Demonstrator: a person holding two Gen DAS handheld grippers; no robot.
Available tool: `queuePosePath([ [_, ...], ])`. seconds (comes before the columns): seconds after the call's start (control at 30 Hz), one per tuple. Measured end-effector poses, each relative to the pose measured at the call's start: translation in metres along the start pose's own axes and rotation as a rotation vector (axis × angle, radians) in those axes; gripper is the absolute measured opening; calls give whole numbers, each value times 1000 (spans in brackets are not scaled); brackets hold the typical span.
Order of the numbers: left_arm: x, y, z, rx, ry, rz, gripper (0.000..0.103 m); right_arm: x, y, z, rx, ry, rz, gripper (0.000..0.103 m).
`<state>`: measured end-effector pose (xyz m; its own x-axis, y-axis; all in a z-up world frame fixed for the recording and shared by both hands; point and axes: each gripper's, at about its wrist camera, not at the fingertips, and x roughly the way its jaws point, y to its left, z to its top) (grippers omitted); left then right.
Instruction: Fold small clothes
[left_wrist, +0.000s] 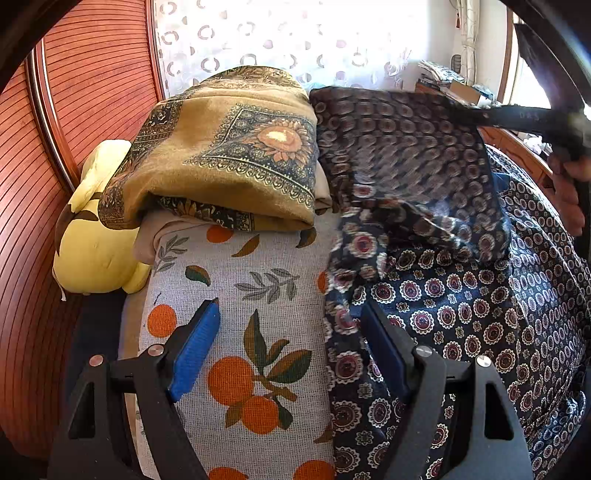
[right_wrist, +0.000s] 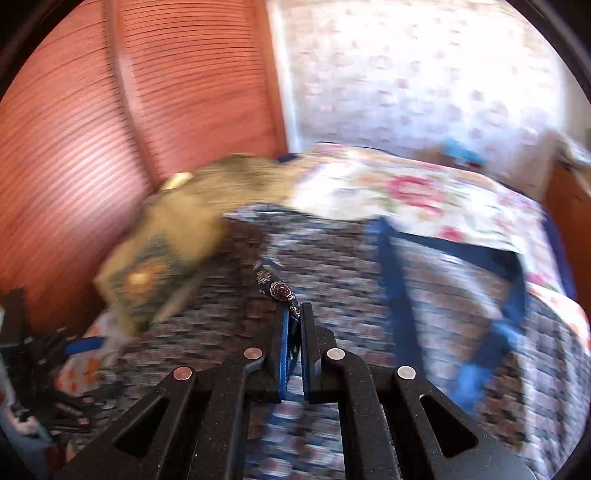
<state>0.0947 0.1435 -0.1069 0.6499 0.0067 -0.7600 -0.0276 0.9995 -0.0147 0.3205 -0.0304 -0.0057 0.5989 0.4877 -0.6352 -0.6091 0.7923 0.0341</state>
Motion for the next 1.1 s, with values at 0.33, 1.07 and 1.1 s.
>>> queuePosePath([
  [0.33, -1, 0, 0, 4, 0, 2, 79, -35, -27, -39, 8, 1, -94, 44],
  [1.07, -20, -156, 53, 162, -109, -264, 79, -216, -224, -233, 377, 30, -323, 44],
  [1.1, -18, -163, 53, 175, -100, -272, 79, -218, -230, -235, 393, 29, -322, 45],
])
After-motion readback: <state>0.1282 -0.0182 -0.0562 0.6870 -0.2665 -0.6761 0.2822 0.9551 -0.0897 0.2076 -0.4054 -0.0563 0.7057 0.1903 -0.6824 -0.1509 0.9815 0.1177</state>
